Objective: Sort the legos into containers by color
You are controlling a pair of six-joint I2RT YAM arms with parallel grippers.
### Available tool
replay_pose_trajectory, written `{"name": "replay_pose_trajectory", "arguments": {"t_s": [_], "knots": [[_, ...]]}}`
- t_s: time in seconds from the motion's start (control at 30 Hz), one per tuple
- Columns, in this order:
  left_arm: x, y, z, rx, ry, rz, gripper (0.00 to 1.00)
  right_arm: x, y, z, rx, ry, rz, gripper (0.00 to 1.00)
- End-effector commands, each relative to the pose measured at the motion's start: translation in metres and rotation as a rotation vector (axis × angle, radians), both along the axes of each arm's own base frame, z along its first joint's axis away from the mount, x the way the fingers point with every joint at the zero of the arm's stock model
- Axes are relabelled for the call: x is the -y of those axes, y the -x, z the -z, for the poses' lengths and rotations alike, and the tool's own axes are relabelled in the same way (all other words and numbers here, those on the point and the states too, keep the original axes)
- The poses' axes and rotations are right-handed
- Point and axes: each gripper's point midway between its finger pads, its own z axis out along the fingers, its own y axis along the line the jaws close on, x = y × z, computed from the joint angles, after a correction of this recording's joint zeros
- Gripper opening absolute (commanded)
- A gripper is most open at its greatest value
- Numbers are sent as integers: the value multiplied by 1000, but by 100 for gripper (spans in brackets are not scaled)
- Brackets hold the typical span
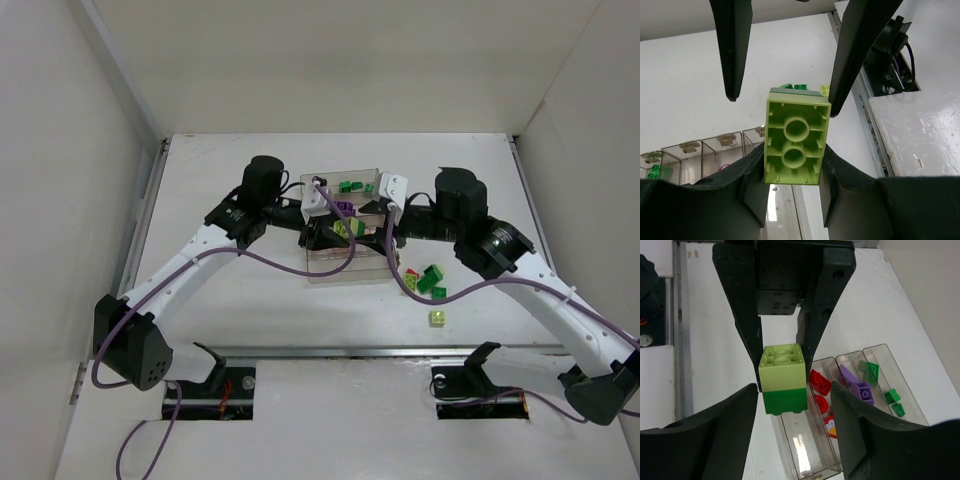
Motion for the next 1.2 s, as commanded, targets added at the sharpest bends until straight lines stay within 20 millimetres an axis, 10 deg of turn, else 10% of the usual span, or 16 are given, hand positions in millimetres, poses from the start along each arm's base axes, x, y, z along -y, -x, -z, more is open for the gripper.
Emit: {"name": "replay_pose_trajectory", "arguments": {"t_s": [0.0,0.6,0.93,1.17], "knots": [[-1,9,-23,62,55,26,0,-10,0,-30,70,-57,-30,65],[0,6,-25,80,62,17,0,-6,-4,-15,31,-8,17,54],[0,6,-25,80,62,17,0,-1,-12,-6,36,14,75,72],[0,6,-25,80,62,17,0,-3,-12,-6,28,18,66,44]]}}
